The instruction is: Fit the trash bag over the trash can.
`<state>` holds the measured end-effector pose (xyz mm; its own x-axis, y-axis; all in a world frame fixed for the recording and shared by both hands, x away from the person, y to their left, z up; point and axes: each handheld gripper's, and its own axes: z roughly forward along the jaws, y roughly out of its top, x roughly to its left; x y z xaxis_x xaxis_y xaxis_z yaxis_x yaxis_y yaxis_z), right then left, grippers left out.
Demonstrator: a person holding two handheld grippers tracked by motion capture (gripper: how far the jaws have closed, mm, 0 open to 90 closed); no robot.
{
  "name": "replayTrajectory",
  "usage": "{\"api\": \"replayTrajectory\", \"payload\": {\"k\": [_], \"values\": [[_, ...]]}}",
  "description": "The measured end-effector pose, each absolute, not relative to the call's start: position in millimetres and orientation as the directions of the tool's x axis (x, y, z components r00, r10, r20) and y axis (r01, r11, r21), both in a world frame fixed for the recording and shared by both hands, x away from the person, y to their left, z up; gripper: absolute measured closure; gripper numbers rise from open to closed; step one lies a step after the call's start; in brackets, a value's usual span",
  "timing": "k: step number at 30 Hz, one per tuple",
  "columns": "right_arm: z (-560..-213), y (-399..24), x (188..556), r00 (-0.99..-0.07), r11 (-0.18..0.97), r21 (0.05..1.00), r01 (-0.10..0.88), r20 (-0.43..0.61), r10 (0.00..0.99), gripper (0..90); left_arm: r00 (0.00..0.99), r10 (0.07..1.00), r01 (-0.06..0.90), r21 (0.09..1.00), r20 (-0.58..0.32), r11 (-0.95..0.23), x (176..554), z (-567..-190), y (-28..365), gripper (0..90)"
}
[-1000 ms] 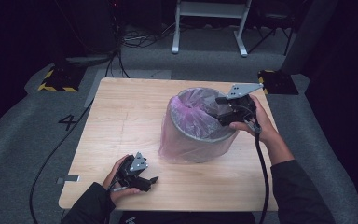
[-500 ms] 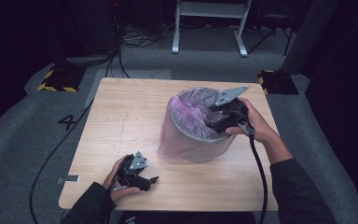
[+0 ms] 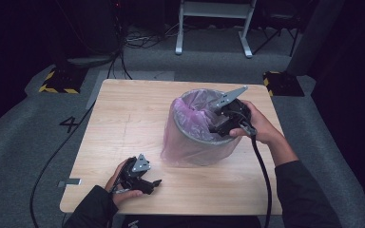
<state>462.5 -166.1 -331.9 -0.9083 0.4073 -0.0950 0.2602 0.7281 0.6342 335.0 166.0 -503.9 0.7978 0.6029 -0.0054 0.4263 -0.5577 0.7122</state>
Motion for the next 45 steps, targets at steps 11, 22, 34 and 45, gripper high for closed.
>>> {"api": "replayTrajectory", "payload": {"k": [11,22,34,45], "values": [[-327,-173,460,-0.886,0.656,0.711,0.255,-0.101,0.453,21.0,0.798,0.602,0.426,0.712,-0.005,-0.558,335,-504,166,14.3],[-314,-201,433,-0.83,0.519,0.826,0.219,-0.122,0.544,21.1,0.798,0.603,0.428,0.712,-0.007,-0.558,335,-504,166,14.2],[-318,-242,389,-0.802,0.483,0.862,0.151,-0.179,0.57,20.3,0.798,0.603,0.427,0.712,-0.007,-0.558,335,-504,166,14.2],[-333,-259,370,-0.792,0.513,0.843,0.162,-0.199,0.577,19.8,0.797,0.603,0.426,0.712,-0.004,-0.558,335,-504,166,14.2]]}}
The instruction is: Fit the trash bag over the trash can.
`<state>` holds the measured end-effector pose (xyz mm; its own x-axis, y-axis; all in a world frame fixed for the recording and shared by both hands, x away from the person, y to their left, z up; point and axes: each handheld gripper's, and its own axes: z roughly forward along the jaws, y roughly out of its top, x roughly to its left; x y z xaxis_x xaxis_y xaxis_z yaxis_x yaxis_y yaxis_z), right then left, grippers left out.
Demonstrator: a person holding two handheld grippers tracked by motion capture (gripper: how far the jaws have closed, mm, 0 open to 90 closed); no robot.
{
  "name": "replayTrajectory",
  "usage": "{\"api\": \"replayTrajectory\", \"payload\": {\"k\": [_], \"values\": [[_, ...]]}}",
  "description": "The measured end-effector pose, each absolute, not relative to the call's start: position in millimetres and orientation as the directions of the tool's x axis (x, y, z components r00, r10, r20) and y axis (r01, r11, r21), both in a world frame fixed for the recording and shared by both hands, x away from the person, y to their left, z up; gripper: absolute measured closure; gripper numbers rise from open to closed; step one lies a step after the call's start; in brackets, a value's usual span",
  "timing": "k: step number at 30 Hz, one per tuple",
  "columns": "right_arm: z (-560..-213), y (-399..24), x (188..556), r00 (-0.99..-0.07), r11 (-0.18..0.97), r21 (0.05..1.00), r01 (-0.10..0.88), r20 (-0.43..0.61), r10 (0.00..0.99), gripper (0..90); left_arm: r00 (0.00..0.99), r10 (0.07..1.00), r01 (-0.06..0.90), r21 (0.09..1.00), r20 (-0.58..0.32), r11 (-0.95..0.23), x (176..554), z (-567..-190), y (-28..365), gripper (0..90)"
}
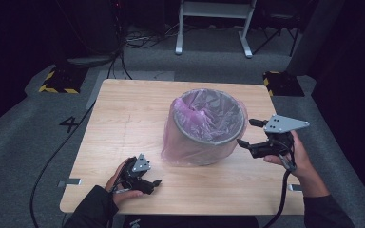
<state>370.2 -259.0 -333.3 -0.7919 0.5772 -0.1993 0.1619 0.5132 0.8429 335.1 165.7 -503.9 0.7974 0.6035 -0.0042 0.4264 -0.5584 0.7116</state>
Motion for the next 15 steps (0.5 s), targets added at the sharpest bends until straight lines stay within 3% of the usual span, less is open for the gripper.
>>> {"api": "replayTrajectory", "payload": {"k": [15], "values": [[-356,-261,359,-0.792,0.589,0.787,0.185,-0.235,0.563,19.0,0.798,0.603,0.427,0.712,-0.006,-0.558,335,-504,166,14.1]]}}
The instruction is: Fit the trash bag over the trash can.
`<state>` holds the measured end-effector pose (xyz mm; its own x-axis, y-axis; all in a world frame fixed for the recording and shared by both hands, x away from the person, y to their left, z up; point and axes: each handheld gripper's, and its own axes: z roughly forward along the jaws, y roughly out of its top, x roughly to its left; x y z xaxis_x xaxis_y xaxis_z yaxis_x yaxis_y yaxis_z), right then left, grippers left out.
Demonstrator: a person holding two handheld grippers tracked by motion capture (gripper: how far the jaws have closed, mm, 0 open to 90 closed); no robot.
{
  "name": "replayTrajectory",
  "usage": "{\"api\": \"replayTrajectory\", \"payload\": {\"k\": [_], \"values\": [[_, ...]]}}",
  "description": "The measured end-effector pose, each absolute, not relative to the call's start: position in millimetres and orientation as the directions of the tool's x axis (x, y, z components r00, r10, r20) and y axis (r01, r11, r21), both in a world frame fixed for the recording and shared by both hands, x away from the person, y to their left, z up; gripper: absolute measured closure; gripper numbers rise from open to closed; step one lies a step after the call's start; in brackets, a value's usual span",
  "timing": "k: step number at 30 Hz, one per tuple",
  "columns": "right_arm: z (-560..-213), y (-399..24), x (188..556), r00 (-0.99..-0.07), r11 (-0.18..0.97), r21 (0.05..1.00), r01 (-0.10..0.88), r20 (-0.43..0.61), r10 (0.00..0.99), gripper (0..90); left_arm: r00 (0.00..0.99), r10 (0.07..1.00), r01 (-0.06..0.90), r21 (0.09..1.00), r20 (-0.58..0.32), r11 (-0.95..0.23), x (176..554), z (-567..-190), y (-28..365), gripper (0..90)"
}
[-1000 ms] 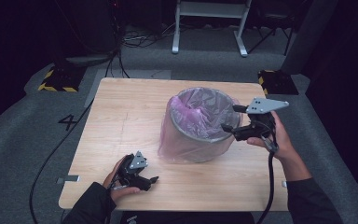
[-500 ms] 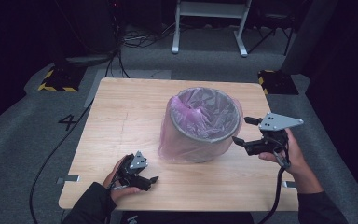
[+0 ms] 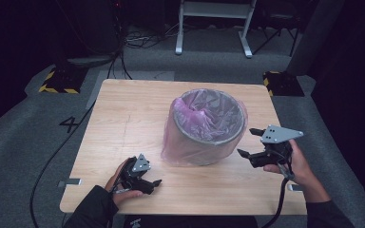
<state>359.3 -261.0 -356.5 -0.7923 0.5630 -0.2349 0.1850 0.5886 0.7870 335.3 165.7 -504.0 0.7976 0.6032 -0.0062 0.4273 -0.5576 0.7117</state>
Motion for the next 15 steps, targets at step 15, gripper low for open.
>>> {"api": "replayTrajectory", "payload": {"k": [15], "values": [[-415,-270,356,-0.789,0.671,0.68,0.296,-0.221,0.573,18.8,0.798,0.603,0.427,0.71,-0.005,-0.56,335,-504,166,14.1]]}}
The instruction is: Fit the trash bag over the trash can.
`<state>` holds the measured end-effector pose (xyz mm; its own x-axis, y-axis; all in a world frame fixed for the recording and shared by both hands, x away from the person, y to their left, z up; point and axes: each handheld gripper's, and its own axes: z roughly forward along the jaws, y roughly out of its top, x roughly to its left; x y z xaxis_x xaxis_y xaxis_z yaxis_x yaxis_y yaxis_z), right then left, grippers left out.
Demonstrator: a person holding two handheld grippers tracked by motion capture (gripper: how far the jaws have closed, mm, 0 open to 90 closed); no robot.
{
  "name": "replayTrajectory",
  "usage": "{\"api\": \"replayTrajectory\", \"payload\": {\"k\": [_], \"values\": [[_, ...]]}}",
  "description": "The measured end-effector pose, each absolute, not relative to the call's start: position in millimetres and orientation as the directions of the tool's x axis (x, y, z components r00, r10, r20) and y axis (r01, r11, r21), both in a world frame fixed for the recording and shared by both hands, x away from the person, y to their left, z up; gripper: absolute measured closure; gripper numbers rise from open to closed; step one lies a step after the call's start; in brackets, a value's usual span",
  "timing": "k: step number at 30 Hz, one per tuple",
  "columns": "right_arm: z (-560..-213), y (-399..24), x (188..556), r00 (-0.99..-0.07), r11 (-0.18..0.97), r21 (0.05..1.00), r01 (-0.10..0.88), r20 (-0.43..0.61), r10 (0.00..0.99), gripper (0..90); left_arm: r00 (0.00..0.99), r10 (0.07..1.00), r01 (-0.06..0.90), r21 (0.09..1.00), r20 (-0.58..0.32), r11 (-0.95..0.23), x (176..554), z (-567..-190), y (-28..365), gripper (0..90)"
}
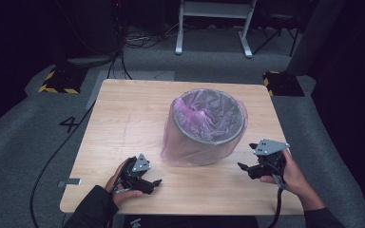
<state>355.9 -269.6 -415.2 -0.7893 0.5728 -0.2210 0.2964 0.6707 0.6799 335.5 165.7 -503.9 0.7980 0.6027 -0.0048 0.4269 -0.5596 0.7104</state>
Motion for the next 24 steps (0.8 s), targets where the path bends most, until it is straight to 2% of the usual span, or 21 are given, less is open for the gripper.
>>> {"api": "replayTrajectory", "payload": {"k": [6,10,14,20,24], "values": [[-451,-282,353,-0.776,0.697,0.622,0.357,-0.217,0.592,18.6,0.798,0.603,0.427,0.711,-0.005,-0.559,335,-504,166,14.1],[-470,-293,348,-0.766,0.677,0.625,0.388,-0.19,0.614,18.6,0.798,0.603,0.427,0.711,-0.004,-0.559,335,-504,166,14.1],[-488,-305,346,-0.749,0.633,0.64,0.435,-0.133,0.649,17.3,0.797,0.604,0.426,0.711,-0.004,-0.559,335,-504,166,14.1],[-502,-329,339,-0.713,0.484,0.733,0.477,0.002,0.701,17.3,0.798,0.603,0.427,0.711,-0.005,-0.559,335,-504,166,14.1],[-504,-334,333,-0.695,0.469,0.74,0.483,-0.002,0.719,16.5,0.799,0.602,0.427,0.711,-0.006,-0.559,336,-504,165,14.0]]}}
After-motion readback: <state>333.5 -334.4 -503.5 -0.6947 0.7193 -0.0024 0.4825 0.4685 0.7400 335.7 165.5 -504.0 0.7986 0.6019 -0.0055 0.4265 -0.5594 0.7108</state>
